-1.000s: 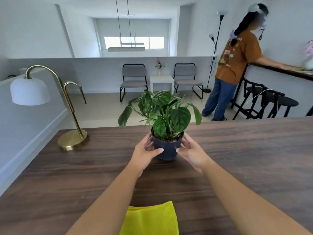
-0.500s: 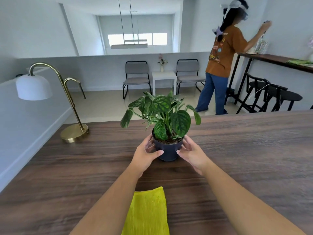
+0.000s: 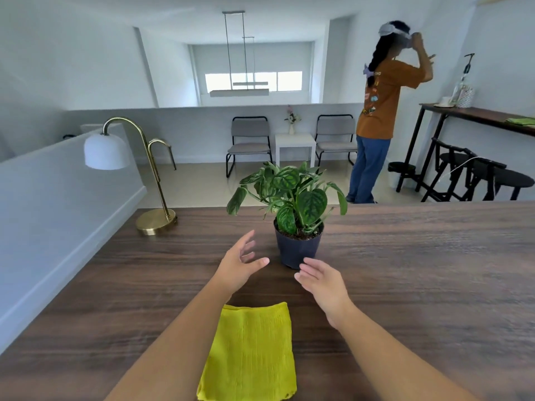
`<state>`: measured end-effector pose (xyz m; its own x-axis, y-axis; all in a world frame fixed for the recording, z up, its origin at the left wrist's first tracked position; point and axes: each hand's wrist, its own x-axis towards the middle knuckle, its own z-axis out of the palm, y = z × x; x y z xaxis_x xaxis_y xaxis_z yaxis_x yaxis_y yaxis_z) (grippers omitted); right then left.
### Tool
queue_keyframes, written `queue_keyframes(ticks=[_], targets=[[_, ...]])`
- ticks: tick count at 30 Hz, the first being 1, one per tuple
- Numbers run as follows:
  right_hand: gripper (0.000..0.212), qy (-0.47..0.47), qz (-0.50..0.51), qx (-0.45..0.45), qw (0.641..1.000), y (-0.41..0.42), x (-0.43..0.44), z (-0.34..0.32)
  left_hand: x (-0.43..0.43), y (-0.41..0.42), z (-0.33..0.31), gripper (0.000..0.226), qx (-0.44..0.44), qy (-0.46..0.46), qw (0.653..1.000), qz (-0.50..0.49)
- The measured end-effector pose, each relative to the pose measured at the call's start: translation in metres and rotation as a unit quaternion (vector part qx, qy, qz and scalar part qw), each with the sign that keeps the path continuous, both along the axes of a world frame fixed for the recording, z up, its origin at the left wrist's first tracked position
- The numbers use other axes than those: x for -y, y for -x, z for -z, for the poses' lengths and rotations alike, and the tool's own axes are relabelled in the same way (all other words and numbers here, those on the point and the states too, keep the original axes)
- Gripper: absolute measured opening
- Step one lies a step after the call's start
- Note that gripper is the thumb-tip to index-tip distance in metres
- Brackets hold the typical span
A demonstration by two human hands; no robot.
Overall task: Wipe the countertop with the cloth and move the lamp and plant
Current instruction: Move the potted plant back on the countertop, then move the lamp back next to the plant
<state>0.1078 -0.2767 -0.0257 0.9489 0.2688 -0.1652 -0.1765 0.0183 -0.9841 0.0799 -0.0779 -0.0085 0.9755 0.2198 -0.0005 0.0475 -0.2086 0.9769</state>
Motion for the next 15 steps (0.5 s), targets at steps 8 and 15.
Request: queue_keyframes(ticks=[8, 15], targets=[[0.058, 0.031, -0.144, 0.049, 0.988, 0.014, -0.099, -0.034, -0.076, 0.056, -0.013, 0.078, -0.004, -0.036, 0.996, -0.082], [0.059, 0.058, -0.189, 0.059, 0.978, -0.003, -0.194, -0.053, -0.172, 0.073, -0.027, 0.080, -0.040, -0.102, 0.984, -0.137]])
